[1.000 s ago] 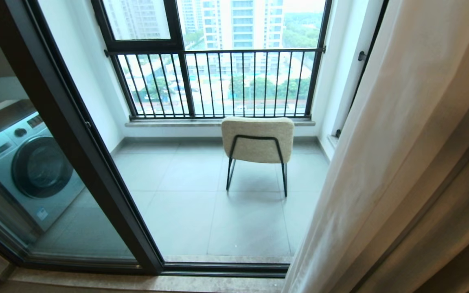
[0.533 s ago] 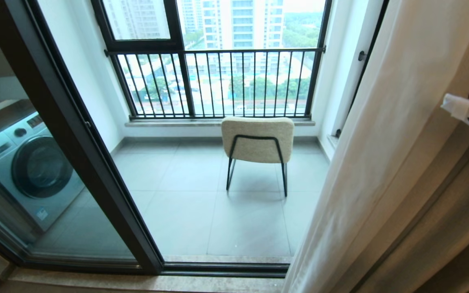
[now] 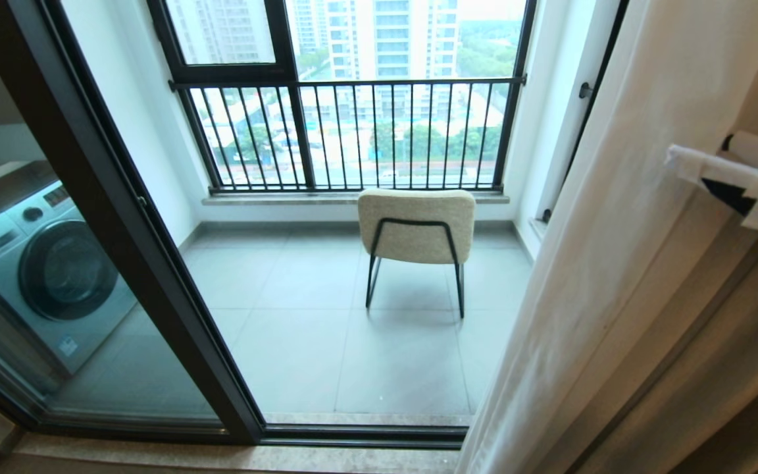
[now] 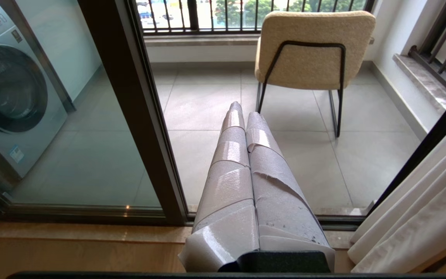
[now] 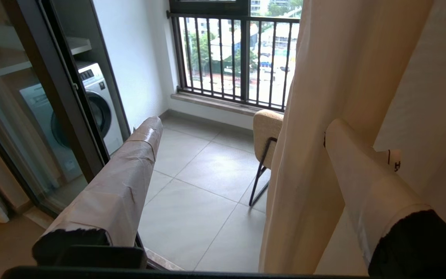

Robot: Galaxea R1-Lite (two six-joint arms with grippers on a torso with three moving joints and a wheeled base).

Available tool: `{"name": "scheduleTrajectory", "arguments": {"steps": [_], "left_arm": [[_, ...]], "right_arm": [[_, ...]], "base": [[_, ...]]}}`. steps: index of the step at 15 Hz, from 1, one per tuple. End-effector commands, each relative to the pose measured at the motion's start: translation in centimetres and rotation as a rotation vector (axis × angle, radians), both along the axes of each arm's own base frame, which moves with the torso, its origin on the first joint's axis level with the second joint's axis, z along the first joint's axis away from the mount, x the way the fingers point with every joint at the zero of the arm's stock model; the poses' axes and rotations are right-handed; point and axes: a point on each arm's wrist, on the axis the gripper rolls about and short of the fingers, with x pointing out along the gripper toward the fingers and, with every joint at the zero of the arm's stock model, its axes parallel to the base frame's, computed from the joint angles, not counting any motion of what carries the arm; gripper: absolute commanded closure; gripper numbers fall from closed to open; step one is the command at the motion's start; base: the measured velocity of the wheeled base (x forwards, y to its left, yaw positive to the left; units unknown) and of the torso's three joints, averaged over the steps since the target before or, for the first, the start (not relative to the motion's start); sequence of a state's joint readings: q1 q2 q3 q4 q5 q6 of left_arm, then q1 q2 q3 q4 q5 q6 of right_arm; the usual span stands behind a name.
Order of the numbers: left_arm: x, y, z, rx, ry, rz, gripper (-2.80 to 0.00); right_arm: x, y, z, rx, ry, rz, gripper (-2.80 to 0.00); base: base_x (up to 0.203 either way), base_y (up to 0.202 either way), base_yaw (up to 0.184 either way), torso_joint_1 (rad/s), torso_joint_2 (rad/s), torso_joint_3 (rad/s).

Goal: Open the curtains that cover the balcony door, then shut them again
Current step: Close the inner curtains on both sides

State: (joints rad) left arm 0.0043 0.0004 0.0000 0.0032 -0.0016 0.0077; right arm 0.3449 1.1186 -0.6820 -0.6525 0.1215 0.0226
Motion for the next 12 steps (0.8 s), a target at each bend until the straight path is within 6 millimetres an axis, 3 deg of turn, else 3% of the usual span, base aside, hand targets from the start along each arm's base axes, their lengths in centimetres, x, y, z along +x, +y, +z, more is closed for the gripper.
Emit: {"name": "scheduleTrajectory", "arguments": {"steps": [1, 9, 12], "left_arm": [[0.0, 0.0, 0.0, 0.000, 0.000, 0.000, 0.00], [0.0, 0.0, 0.0, 0.000, -0.001, 0.000, 0.00], [0.0, 0.0, 0.0, 0.000, -0.001, 0.000, 0.00]], "right_arm": [[1.8, 0.6, -0.4, -0.011, 0.024, 0.000, -2.80], [7.9, 0.2, -0.5, -0.077, -0.031, -0.123, -2.80], [10.5, -0.4, 0.2, -0.057, -0.093, -0.171, -2.80]], "base": [[0.000, 0.000, 0.000, 0.000, 0.00, 0.000], [0.000, 0.000, 0.000, 0.000, 0.00, 0.000], [0.000, 0.000, 0.000, 0.000, 0.00, 0.000]]}}
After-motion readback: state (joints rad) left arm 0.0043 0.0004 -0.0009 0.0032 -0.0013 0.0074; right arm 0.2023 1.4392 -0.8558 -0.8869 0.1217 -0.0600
